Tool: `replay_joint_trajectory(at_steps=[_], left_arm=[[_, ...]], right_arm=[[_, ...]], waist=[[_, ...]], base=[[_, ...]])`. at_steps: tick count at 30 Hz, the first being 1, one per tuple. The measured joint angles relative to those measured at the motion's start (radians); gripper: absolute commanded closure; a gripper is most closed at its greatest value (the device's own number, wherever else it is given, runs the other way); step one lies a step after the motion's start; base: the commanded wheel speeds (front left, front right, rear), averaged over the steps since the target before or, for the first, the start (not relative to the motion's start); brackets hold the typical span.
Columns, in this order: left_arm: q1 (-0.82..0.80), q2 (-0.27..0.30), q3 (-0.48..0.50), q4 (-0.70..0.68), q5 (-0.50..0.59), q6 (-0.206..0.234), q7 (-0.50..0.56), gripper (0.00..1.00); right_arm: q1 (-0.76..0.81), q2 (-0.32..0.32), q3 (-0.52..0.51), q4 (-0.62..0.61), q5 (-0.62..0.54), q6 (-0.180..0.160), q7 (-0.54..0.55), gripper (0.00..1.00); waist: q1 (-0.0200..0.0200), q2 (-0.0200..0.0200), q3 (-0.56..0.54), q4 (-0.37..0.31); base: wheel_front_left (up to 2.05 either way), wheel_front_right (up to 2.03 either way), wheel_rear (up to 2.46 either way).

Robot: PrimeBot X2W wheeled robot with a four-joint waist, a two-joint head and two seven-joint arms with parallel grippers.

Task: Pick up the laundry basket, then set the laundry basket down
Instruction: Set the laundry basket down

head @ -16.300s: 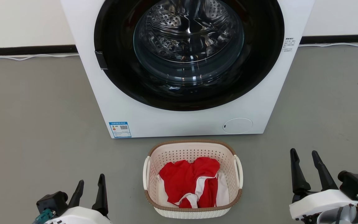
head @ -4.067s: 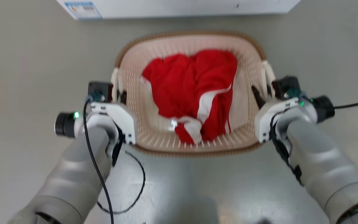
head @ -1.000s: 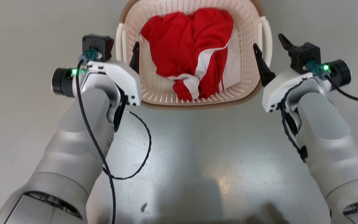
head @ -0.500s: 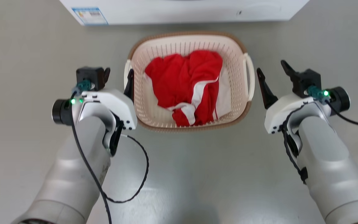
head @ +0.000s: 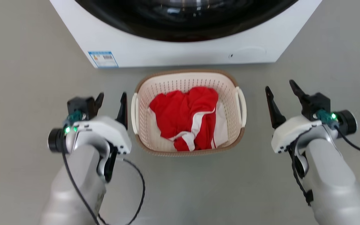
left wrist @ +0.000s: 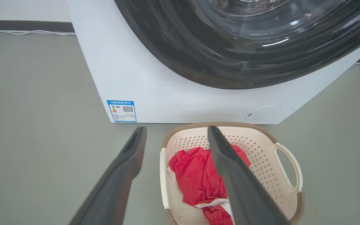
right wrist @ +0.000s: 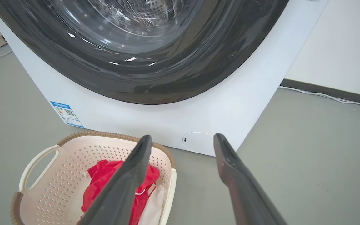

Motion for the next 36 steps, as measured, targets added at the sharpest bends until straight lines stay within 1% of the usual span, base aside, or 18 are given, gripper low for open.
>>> replay_joint_trajectory(at_steps=[10, 11, 18, 22, 26, 28, 36], left_arm=[[0.186, 0.011, 0.103, -0.117, 0.049, -0.012, 0.0, 0.0], [0.186, 0.011, 0.103, -0.117, 0.049, -0.012, 0.0, 0.0], [0.317, 0.012, 0.183, -0.2, 0.058, -0.017, 0.0, 0.0], [0.386, 0.009, 0.223, -0.255, 0.081, -0.026, 0.0, 0.0], [0.451, 0.002, 0.265, -0.303, 0.083, -0.027, 0.0, 0.0], [0.485, 0.002, 0.287, -0.328, 0.089, -0.034, 0.0, 0.0], [0.598, -0.015, 0.338, -0.403, 0.102, -0.044, 0.0, 0.0]], right_arm=[[0.154, -0.006, -0.03, -0.099, 0.009, 0.0, 0.0, 0.0], [0.154, -0.006, -0.03, -0.099, 0.009, 0.0, 0.0, 0.0], [0.253, -0.016, -0.074, -0.171, 0.012, 0.0, 0.0, 0.0], [0.313, -0.016, -0.092, -0.207, 0.012, 0.0, 0.0, 0.0], [0.37, -0.015, -0.11, -0.245, 0.02, 0.0, 0.0, 0.0], [0.4, -0.01, -0.124, -0.264, 0.03, 0.0, 0.0, 0.0], [0.508, 0.003, -0.155, -0.325, 0.053, 0.0, 0.0, 0.0]], waist=[[0.0, 0.0, -0.123, -0.007], [0.0, 0.0, -0.123, -0.007], [0.0, 0.0, -0.196, -0.01], [0.0, 0.0, -0.233, -0.012], [0.0, 0.0, -0.269, -0.015], [0.0, 0.0, -0.288, -0.019], [0.0, 0.0, -0.328, -0.036]], base=[[0.0, 0.0, 0.0], [0.0, 0.0, 0.0], [0.0, 0.0, 0.0], [0.0, 0.0, 0.0], [0.0, 0.0, 0.0], [0.0, 0.0, 0.0], [0.0, 0.0, 0.0]])
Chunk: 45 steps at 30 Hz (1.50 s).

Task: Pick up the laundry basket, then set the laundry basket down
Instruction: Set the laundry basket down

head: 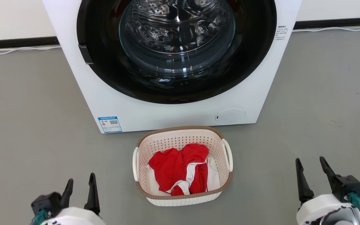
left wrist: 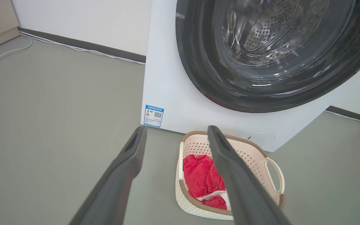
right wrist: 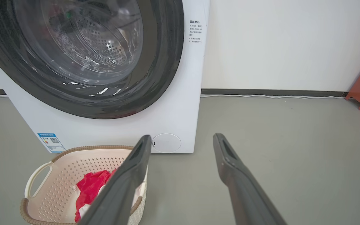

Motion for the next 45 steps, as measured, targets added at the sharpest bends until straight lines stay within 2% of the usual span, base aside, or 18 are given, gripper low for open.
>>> replay_joint_trajectory(at_steps=[7, 27, 28, 29, 35, 37, 40, 45], left_arm=[[0.037, -0.019, 0.027, -0.038, 0.006, -0.007, 0.0, 0.0], [0.037, -0.032, 0.051, -0.039, 0.041, -0.017, 0.0, 0.0], [0.037, -0.032, 0.051, -0.037, 0.044, -0.017, 0.0, 0.7], [0.036, -0.032, 0.049, -0.031, 0.047, -0.022, 0.0, 1.0], [0.034, -0.029, 0.075, -0.059, 0.079, -0.006, 0.001, 1.0], [0.02, -0.04, 0.108, -0.003, -0.042, -0.014, 0.001, 1.0], [-0.024, -0.043, 0.112, 0.065, -0.139, -0.025, 0.027, 1.0], [-0.154, -0.044, 0.074, 0.179, -0.206, -0.034, 0.063, 1.0]], right_arm=[[0.026, 0.011, -0.012, -0.022, 0.0, 0.0, 0.0, 0.0], [0.026, 0.015, -0.01, -0.023, 0.0, 0.0, 0.0, 0.0], [0.025, 0.015, -0.01, -0.023, 0.0, 0.0, 0.0, 0.0], [0.025, 0.015, -0.01, -0.023, 0.0, 0.0, 0.0, 0.0], [0.024, 0.016, -0.011, -0.025, 0.0, 0.0, 0.0, 0.0], [0.021, 0.016, -0.006, -0.032, 0.0, 0.0, 0.0, 0.0], [0.014, 0.016, 0.0, -0.038, 0.0, 0.0, 0.0, 0.0], [-0.044, 0.017, 0.019, -0.061, 0.0, 0.0, 0.0, 0.0]], waist=[[0.0, 0.0, 0.003, -0.004], [0.0, 0.0, 0.017, -0.003], [0.0, 0.0, 0.019, -0.004], [0.0, 0.0, 0.02, -0.005], [0.0, 0.0, 0.03, -0.01], [0.0, 0.0, 0.056, -0.016], [0.0, 0.0, 0.083, -0.022], [0.0, 0.0, 0.156, -0.037]], base=[[0.0, 0.0, 0.0], [0.0, 0.0, 0.0], [0.0, 0.0, 0.0], [0.0, 0.0, 0.0], [0.0, 0.0, 0.0], [0.0, 0.0, 0.0], [0.0, 0.0, 0.0], [0.0, 0.0, 0.0]])
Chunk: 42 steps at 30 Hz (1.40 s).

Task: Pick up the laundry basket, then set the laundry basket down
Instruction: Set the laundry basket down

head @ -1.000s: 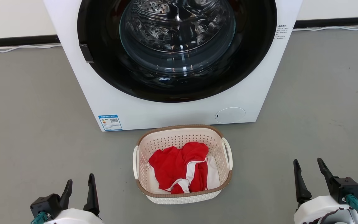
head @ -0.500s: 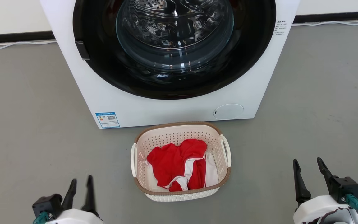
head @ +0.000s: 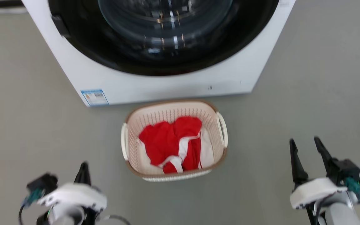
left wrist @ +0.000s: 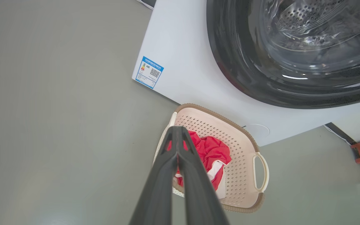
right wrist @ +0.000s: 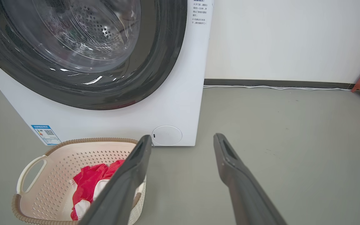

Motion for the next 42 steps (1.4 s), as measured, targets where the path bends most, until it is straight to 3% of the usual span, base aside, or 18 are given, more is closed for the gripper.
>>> replay_joint_trajectory(at_steps=[10, 16, 27, 42], left_arm=[[-0.295, 0.003, -0.074, 0.218, 0.021, -0.019, 0.023, 1.0], [-0.387, 0.024, -0.089, 0.314, 0.027, -0.029, 0.016, 1.0], [-0.411, 0.096, -0.163, 0.514, 0.097, -0.024, 0.098, 1.0], [-0.477, 0.124, -0.248, 0.591, 0.159, -0.004, 0.163, 1.0]], right_arm=[[-0.118, 0.001, 0.012, -0.042, 0.02, 0.0, 0.0, 0.0], [-0.169, 0.002, 0.031, -0.058, 0.054, 0.0, 0.0, 0.0], [-0.2, 0.003, 0.047, -0.055, 0.106, 0.0, 0.0, 0.0], [-0.244, 0.004, 0.075, -0.057, 0.175, 0.0, 0.0, 0.0]], waist=[[0.0, 0.0, 0.218, -0.046], [0.0, 0.0, 0.32, -0.079], [0.0, 0.0, 0.402, -0.135], [0.0, 0.0, 0.515, -0.179]], base=[[0.0, 0.0, 0.0], [0.0, 0.0, 0.0], [0.0, 0.0, 0.0], [0.0, 0.0, 0.0]])
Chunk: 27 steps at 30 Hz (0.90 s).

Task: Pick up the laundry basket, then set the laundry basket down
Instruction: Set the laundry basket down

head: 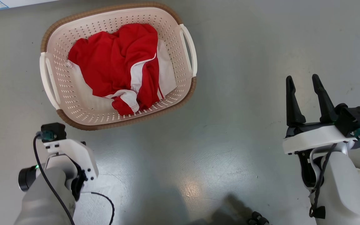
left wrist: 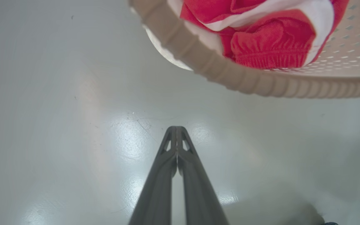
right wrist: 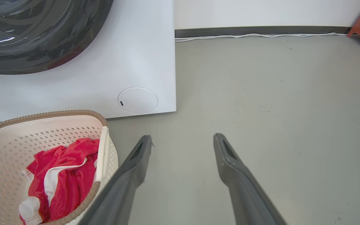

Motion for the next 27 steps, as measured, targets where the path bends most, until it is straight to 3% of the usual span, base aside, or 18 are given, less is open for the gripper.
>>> replay_joint_trajectory(at_steps=[18, 27], left_arm=[[-0.059, -0.007, -0.009, 0.024, -0.018, 0.003, -0.006, 1.0], [-0.081, -0.022, -0.011, 0.031, -0.038, -0.023, -0.001, 1.0]], right_arm=[[-0.036, 0.0, 0.017, 0.021, 0.028, 0.0, 0.0, 0.0], [-0.036, 0.0, 0.017, 0.028, 0.031, 0.0, 0.0, 0.0]], waist=[[0.0, 0.0, 0.001, 0.0], [0.0, 0.0, -0.007, 0.005]], base=[[0.0, 0.0, 0.0], [0.0, 0.0, 0.0]])
